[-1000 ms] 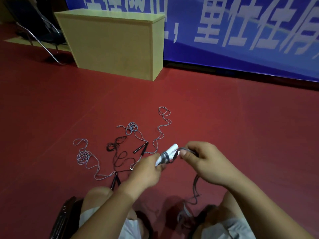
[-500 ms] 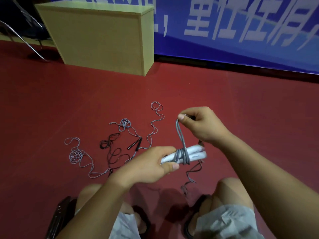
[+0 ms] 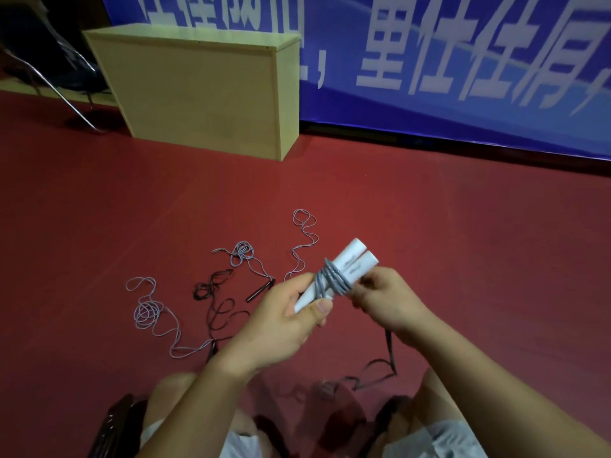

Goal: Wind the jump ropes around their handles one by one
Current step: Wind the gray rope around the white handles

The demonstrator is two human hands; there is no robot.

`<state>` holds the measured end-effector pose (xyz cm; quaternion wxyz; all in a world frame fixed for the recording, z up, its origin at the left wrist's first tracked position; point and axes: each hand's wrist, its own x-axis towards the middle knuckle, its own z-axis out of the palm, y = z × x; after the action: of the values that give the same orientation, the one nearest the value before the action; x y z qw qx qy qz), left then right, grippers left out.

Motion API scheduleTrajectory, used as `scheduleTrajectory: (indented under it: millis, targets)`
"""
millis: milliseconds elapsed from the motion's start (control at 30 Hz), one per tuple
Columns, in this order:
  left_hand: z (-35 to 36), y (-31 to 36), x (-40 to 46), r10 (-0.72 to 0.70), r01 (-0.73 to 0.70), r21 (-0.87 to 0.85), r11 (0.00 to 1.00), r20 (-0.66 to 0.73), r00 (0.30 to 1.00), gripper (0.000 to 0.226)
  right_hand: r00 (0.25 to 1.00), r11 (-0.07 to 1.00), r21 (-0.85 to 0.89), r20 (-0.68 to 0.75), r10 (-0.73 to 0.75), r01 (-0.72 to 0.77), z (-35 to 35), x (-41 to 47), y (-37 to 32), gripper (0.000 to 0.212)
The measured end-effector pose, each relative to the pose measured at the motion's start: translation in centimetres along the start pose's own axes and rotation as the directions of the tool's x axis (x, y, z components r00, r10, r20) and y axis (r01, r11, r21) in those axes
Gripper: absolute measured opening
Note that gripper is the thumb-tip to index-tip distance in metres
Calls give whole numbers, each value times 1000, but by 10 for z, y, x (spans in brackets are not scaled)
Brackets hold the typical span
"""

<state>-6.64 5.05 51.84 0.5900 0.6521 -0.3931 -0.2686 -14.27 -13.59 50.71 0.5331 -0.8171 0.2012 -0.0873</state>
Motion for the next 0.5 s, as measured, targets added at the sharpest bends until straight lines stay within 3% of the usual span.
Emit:
scheduleTrajectory:
  millis: [67, 233, 367, 500]
  targets:
    - [-1, -6, 2, -31, 32, 13, 999, -98, 995, 19, 1000, 998, -66, 16, 4, -3, 5, -3, 4, 31]
    - [0, -25, 7, -110, 110, -16, 994, -260, 959, 12, 995, 979, -195, 93, -42, 59, 4, -13, 2, 35]
    - [-4, -41, 11, -246, 252, -29, 967, -345, 906, 14, 986, 920, -373, 150, -66, 118, 4, -19, -6, 37]
    - [-6, -45, 16, -295, 328, 21, 944, -387, 874, 16, 978, 874, -451, 182, -107, 179, 8, -24, -12, 39]
